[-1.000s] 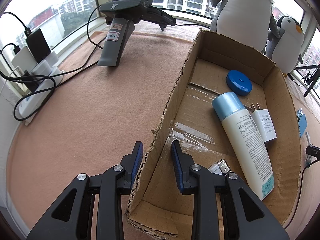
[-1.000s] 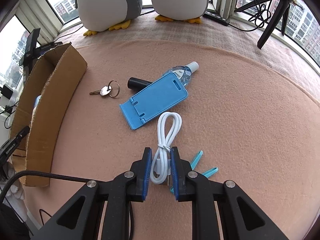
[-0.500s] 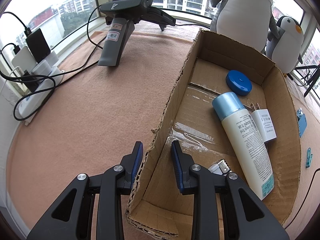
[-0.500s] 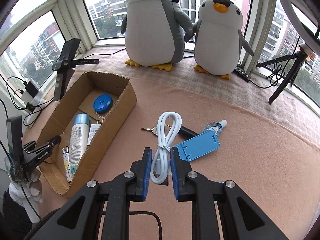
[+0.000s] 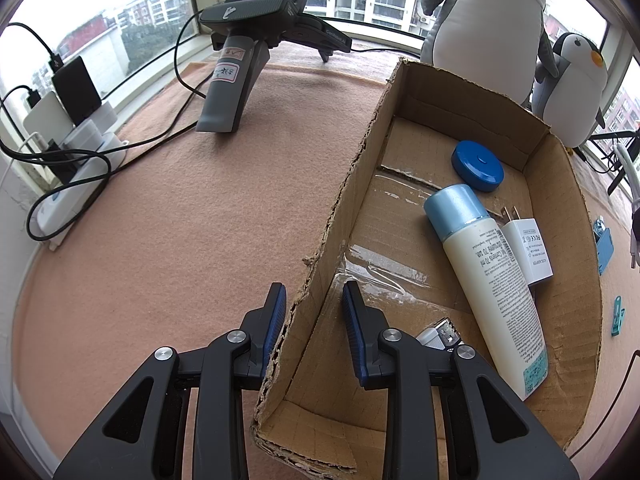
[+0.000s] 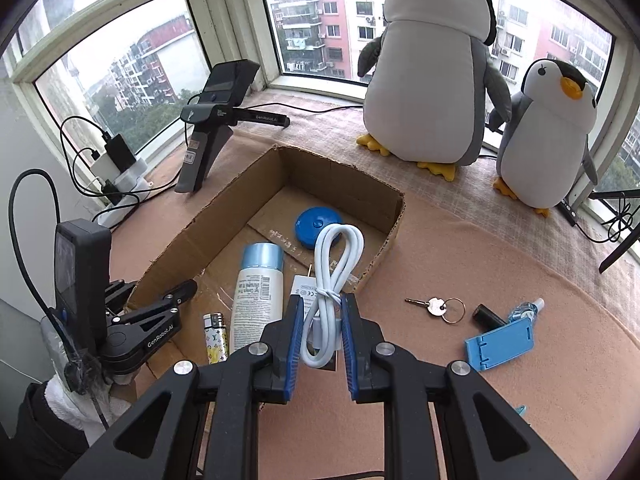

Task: Organize rigid objects
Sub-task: 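Carry the white cable into the box and open the right gripper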

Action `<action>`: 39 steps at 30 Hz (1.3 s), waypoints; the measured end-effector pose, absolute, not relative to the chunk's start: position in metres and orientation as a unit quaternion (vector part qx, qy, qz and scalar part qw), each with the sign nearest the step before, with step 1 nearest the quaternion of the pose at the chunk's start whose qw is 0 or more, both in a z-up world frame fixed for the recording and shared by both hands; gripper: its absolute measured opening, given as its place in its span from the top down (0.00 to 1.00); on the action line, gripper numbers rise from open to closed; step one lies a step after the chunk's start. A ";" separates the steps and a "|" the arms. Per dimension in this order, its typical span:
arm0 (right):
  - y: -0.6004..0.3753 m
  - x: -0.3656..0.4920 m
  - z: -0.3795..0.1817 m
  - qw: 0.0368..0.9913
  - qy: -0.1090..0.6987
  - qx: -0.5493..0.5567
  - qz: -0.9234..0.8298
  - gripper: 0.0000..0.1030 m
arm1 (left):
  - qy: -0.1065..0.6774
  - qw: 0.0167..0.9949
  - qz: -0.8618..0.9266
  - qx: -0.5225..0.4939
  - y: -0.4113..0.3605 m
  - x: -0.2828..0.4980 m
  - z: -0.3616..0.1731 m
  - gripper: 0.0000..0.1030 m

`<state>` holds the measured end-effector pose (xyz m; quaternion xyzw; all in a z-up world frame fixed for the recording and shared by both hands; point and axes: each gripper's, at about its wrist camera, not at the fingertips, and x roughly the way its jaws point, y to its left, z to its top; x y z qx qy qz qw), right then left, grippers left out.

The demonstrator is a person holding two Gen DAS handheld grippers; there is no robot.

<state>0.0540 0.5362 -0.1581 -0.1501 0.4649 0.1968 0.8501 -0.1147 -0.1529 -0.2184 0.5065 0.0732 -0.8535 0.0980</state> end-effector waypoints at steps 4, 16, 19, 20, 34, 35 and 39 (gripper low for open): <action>0.555 0.052 -0.166 0.845 0.467 -0.160 0.206 0.84 | 0.074 0.098 -0.854 0.506 -0.152 -0.116 -0.219 0.74; 0.584 0.048 -0.179 0.838 0.468 -0.174 0.222 0.83 | 0.073 0.098 -0.854 0.506 -0.153 -0.115 -0.219 0.74; 0.587 0.048 -0.180 0.837 0.467 -0.176 0.223 0.83 | 0.073 0.098 -0.854 0.506 -0.153 -0.114 -0.219 0.74; 0.587 0.048 -0.179 0.837 0.466 -0.176 0.224 0.83 | 0.073 0.098 -0.854 0.506 -0.153 -0.114 -0.219 0.74; 0.591 0.045 -0.168 0.851 0.443 -0.192 0.206 0.56 | 0.073 0.098 -0.854 0.506 -0.153 -0.114 -0.219 0.74; 0.591 0.045 -0.167 0.852 0.442 -0.192 0.203 0.56 | 0.074 0.098 -0.854 0.506 -0.153 -0.114 -0.219 0.74; 0.587 0.044 -0.165 0.856 0.439 -0.191 0.196 0.52 | 0.073 0.098 -0.854 0.506 -0.153 -0.114 -0.219 0.74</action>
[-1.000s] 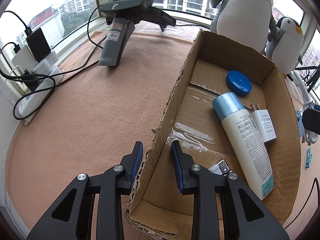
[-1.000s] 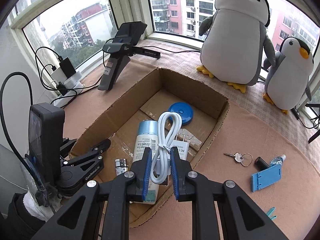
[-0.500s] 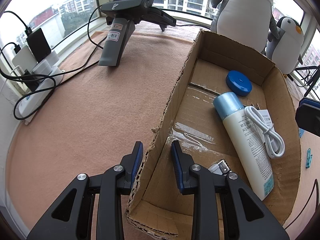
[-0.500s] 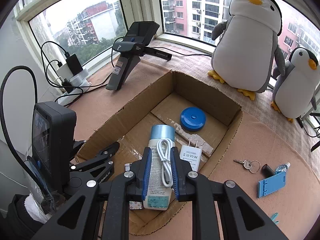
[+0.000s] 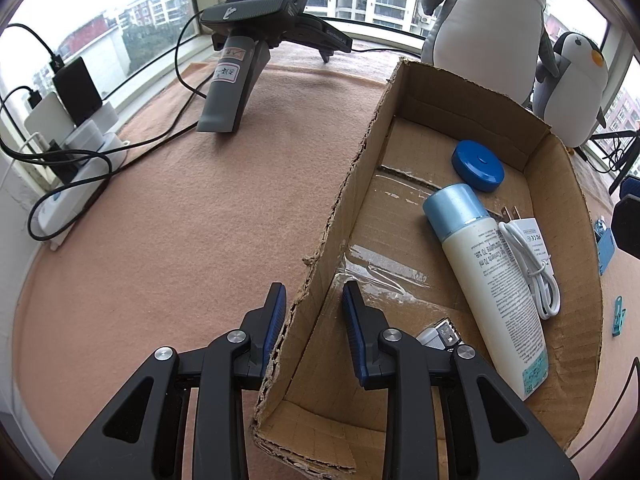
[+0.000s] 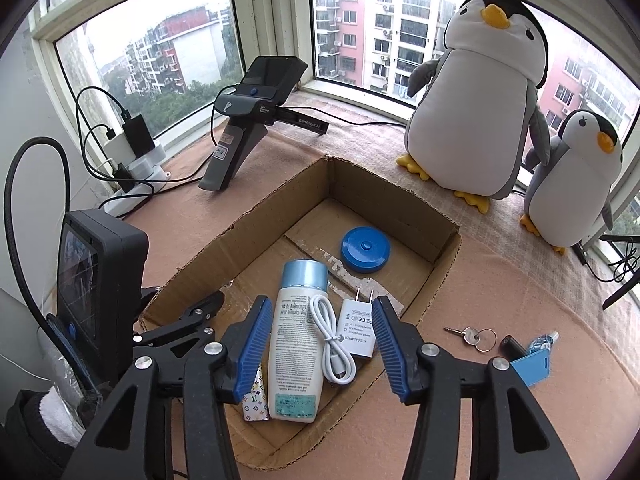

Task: Organize rigid objects
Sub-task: 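Carry the white cable into the box and open the right gripper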

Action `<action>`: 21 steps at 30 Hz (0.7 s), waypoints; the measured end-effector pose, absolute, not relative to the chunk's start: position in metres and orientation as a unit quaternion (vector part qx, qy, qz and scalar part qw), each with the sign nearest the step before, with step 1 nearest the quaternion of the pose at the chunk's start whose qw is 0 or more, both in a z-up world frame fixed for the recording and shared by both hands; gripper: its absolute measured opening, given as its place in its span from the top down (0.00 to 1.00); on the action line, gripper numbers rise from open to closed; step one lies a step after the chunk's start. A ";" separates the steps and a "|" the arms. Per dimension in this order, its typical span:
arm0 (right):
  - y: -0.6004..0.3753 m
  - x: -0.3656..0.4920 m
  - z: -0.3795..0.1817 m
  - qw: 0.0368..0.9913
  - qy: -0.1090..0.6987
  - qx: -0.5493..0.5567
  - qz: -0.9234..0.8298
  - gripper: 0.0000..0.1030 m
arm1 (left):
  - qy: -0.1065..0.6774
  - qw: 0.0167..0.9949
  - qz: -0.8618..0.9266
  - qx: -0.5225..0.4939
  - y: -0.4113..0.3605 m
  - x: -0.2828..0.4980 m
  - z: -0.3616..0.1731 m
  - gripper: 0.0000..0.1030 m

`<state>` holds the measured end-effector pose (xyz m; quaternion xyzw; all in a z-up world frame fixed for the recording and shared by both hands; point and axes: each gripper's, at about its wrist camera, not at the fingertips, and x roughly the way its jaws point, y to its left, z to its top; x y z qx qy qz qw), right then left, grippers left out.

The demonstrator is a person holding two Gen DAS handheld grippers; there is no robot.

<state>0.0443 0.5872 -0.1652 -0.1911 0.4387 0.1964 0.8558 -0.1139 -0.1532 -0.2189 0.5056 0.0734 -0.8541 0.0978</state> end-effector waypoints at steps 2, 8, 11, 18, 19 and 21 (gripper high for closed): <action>0.585 0.045 -0.164 0.857 0.439 -0.189 0.193 0.48 | 0.074 0.098 -0.854 0.506 -0.153 -0.114 -0.219 0.74; 0.566 0.048 -0.163 0.861 0.445 -0.174 0.176 0.46 | 0.074 0.098 -0.854 0.505 -0.153 -0.114 -0.219 0.74; 0.549 0.051 -0.163 0.864 0.451 -0.157 0.162 0.46 | 0.073 0.098 -0.854 0.505 -0.153 -0.114 -0.219 0.74; 0.491 0.071 -0.167 0.868 0.472 -0.111 0.106 0.46 | 0.074 0.098 -0.854 0.505 -0.153 -0.114 -0.219 0.74; 0.482 0.074 -0.168 0.869 0.474 -0.108 0.095 0.46 | 0.074 0.098 -0.854 0.505 -0.153 -0.114 -0.219 0.74; 0.464 0.083 -0.170 0.870 0.476 -0.108 0.071 0.46 | 0.074 0.098 -0.854 0.505 -0.153 -0.114 -0.219 0.74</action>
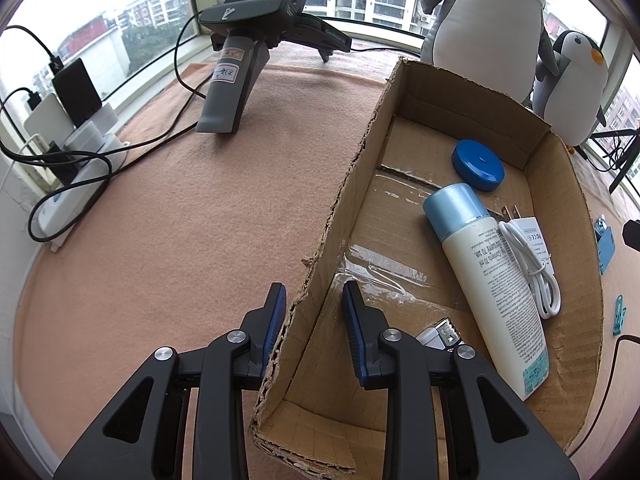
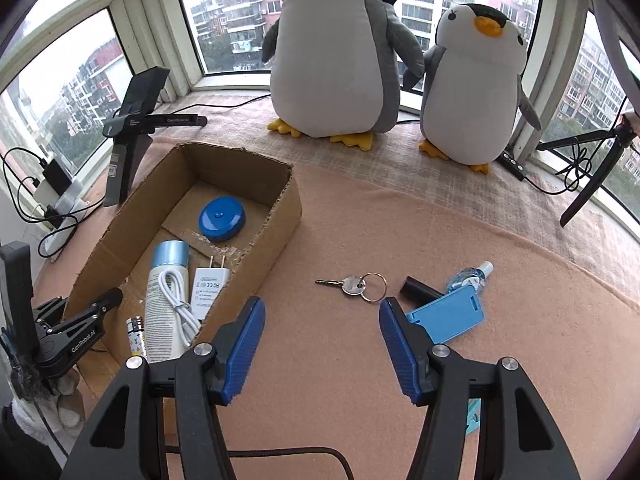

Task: Organize rigid objects
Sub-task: 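Move the right gripper to the blue phone stand and grasp it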

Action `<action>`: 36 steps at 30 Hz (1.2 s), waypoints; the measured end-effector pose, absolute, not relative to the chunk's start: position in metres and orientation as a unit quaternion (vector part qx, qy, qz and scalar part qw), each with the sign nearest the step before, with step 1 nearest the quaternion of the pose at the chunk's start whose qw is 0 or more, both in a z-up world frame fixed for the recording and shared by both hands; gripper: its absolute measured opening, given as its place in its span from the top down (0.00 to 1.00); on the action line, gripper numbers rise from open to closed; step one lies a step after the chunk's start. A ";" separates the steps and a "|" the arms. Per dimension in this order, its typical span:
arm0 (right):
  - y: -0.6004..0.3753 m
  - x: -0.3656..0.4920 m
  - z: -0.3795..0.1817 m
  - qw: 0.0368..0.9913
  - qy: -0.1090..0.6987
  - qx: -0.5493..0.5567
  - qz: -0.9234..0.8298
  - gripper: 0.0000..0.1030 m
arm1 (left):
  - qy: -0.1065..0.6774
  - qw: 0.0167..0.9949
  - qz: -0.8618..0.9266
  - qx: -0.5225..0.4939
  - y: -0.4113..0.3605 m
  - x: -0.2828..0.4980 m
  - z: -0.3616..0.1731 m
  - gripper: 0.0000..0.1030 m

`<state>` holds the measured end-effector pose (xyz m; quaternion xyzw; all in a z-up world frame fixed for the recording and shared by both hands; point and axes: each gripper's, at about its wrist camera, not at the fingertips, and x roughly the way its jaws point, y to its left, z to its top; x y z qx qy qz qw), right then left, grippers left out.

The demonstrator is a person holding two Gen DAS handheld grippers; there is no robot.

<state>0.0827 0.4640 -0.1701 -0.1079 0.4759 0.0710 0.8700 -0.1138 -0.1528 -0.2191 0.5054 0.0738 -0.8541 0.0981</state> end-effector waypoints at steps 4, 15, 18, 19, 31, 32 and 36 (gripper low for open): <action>0.431 0.102 -0.175 0.863 0.496 -0.079 0.054 0.50 | 0.073 0.098 -0.854 0.505 -0.153 -0.114 -0.219 0.73; 0.394 0.143 -0.190 0.840 0.539 -0.016 0.060 0.72 | 0.073 0.099 -0.854 0.505 -0.153 -0.114 -0.219 0.73; 0.392 0.149 -0.196 0.833 0.550 -0.005 0.063 0.72 | 0.073 0.099 -0.854 0.505 -0.153 -0.114 -0.219 0.73; 0.391 0.151 -0.198 0.831 0.553 0.000 0.063 0.72 | 0.073 0.098 -0.854 0.505 -0.153 -0.114 -0.219 0.73; 0.371 0.147 -0.205 0.819 0.573 0.017 0.040 0.72 | 0.072 0.099 -0.854 0.505 -0.153 -0.114 -0.218 0.74; 0.370 0.146 -0.205 0.818 0.574 0.015 0.038 0.72 | 0.071 0.099 -0.854 0.505 -0.153 -0.113 -0.218 0.74; 0.363 0.140 -0.206 0.811 0.583 0.020 0.033 0.72 | 0.071 0.099 -0.854 0.505 -0.153 -0.113 -0.218 0.73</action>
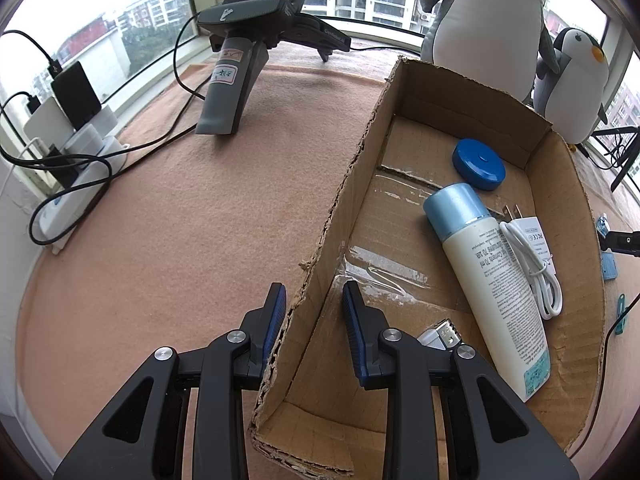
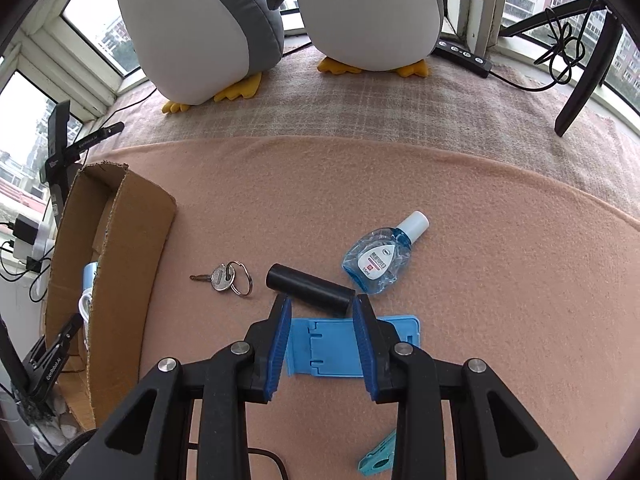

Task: Organize rigid objects
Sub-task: 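Move the right gripper to the blue phone stand and grasp it, then carry the blue phone stand into the box and open the right gripper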

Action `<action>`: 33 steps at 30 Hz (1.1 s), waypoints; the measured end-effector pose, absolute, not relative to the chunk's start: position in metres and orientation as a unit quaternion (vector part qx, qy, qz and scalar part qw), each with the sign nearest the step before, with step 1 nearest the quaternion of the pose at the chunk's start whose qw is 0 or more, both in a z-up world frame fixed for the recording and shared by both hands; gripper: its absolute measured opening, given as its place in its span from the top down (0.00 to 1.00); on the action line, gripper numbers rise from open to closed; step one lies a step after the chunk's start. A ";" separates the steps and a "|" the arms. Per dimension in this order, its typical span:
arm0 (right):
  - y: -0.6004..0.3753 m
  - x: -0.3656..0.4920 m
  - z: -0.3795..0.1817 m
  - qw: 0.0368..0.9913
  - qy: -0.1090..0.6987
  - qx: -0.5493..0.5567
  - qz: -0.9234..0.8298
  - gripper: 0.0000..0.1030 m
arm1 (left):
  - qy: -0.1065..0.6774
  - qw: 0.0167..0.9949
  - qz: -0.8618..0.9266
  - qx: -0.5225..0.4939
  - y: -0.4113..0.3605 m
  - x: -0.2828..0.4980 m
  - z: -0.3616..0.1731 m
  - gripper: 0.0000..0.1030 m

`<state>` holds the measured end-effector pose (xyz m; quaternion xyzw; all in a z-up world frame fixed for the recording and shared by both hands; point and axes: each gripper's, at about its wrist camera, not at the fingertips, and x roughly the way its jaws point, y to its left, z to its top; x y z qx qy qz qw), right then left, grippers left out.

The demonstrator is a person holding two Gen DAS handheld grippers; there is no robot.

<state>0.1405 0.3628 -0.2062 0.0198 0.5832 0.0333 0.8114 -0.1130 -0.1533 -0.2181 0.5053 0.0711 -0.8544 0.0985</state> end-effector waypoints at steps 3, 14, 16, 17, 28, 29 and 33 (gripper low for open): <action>0.357 0.133 -0.201 0.818 0.574 0.018 0.023 0.71 | 0.071 0.099 -0.854 0.505 -0.153 -0.113 -0.218 0.74; 0.359 0.134 -0.211 0.800 0.599 -0.035 -0.004 0.31 | 0.071 0.099 -0.854 0.505 -0.153 -0.113 -0.218 0.74; 0.367 0.134 -0.216 0.795 0.605 -0.042 0.005 0.31 | 0.072 0.099 -0.855 0.505 -0.154 -0.112 -0.218 0.74; 0.369 0.135 -0.217 0.793 0.608 -0.043 0.007 0.31 | 0.071 0.099 -0.855 0.505 -0.154 -0.112 -0.218 0.74; 0.375 0.147 -0.225 0.782 0.619 -0.065 -0.020 0.29 | 0.071 0.099 -0.855 0.505 -0.154 -0.112 -0.218 0.74; 0.374 0.148 -0.225 0.780 0.622 -0.063 -0.021 0.29 | 0.071 0.099 -0.855 0.505 -0.154 -0.112 -0.218 0.74; 0.371 0.150 -0.230 0.771 0.634 -0.064 -0.022 0.27 | 0.071 0.099 -0.855 0.505 -0.154 -0.112 -0.218 0.74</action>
